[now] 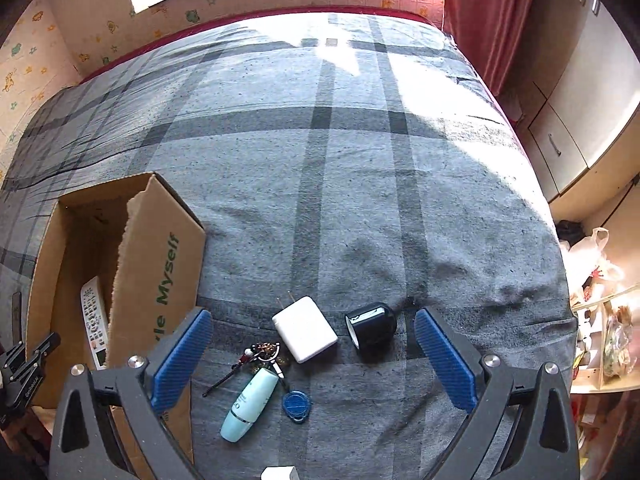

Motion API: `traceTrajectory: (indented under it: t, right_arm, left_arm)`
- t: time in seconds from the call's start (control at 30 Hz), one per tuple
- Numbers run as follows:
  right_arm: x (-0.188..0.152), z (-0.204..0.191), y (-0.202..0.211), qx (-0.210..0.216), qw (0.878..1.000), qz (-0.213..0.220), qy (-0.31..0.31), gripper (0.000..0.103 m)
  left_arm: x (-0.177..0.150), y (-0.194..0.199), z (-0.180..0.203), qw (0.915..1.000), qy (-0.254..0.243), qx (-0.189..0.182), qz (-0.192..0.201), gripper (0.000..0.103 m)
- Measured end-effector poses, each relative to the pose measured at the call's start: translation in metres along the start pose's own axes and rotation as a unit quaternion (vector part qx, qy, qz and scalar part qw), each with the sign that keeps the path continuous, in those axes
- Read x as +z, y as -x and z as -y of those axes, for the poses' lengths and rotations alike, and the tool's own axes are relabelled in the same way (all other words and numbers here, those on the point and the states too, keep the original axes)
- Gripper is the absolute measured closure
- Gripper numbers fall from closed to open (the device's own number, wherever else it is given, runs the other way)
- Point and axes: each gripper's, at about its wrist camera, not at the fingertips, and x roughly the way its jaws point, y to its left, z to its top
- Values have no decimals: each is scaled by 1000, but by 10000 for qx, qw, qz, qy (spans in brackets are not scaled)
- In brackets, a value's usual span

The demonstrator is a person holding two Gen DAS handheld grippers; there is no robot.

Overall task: Organize rigid objects
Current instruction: 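Move the right gripper to the black round object and grasp it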

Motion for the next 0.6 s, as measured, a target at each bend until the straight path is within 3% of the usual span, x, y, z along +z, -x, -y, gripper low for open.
traceTrajectory:
  t: [0.17,0.47,0.6]
  right_arm:
    - [-3,30,-33,-139,9992,-226,-291,0]
    - [-7,54,-80,33,9955,-661,-673,2]
    - [-7,58,-93,49,9932,-852,-786,14]
  left_arm:
    - [0,0,2,10000,-14,33,-3,90]
    - [1,0,3,10000,6,40,-16,90]
    - [0,0,3,10000,-2,44,-19,90]
